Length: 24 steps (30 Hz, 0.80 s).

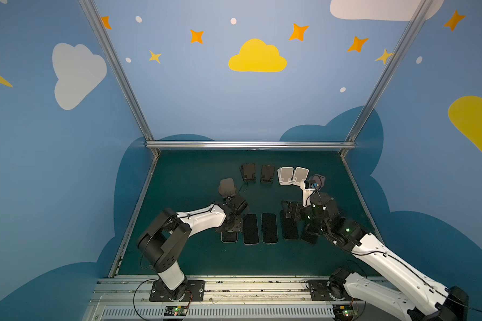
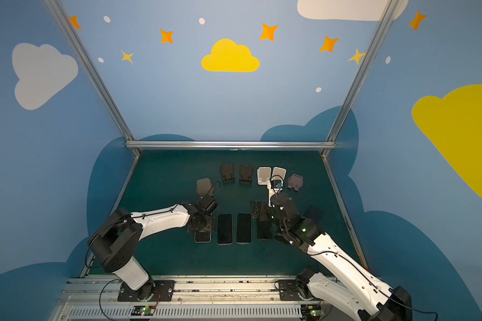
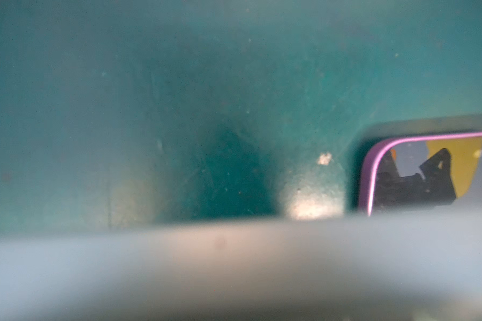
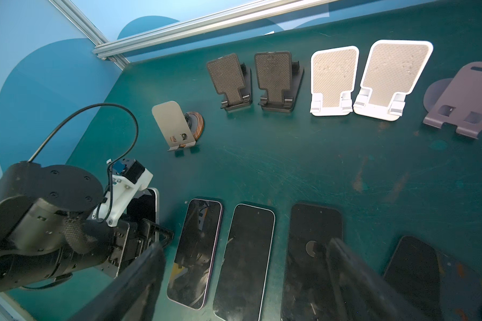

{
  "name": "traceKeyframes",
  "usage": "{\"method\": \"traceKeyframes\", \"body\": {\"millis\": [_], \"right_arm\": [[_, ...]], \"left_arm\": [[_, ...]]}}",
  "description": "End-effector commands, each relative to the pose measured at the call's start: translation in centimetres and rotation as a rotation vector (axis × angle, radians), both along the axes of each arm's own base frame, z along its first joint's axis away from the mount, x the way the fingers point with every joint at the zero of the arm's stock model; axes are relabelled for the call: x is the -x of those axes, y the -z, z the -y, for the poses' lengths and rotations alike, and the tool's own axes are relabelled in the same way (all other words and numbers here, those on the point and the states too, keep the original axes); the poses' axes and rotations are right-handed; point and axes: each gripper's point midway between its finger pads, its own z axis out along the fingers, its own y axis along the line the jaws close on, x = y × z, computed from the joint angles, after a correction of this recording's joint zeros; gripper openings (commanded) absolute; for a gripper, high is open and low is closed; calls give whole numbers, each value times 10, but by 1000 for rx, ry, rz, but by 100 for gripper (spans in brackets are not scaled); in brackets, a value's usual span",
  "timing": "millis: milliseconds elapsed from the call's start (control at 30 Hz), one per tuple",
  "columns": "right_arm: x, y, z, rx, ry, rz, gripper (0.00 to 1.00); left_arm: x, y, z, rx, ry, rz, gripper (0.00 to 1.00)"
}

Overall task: Remove the phone from the phone stand
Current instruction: Place the phone at the center of the table.

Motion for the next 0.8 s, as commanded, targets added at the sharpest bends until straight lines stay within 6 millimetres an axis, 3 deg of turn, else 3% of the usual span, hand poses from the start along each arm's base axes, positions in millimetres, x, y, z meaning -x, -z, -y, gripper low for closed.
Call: {"method": "traceKeyframes", "body": {"millis": [0,300,767], "right_arm": [[-1,-19,4,-5,10,32,91],[3,-26,6,-11,8,40,91],[8,-37,9,-21,0,48,91]], "left_arm": [[8,28,-2,-22,-4,-51,70],[27,39,12,6,34,-123,72],[45,57,4,-132,52,-159,74]]}}
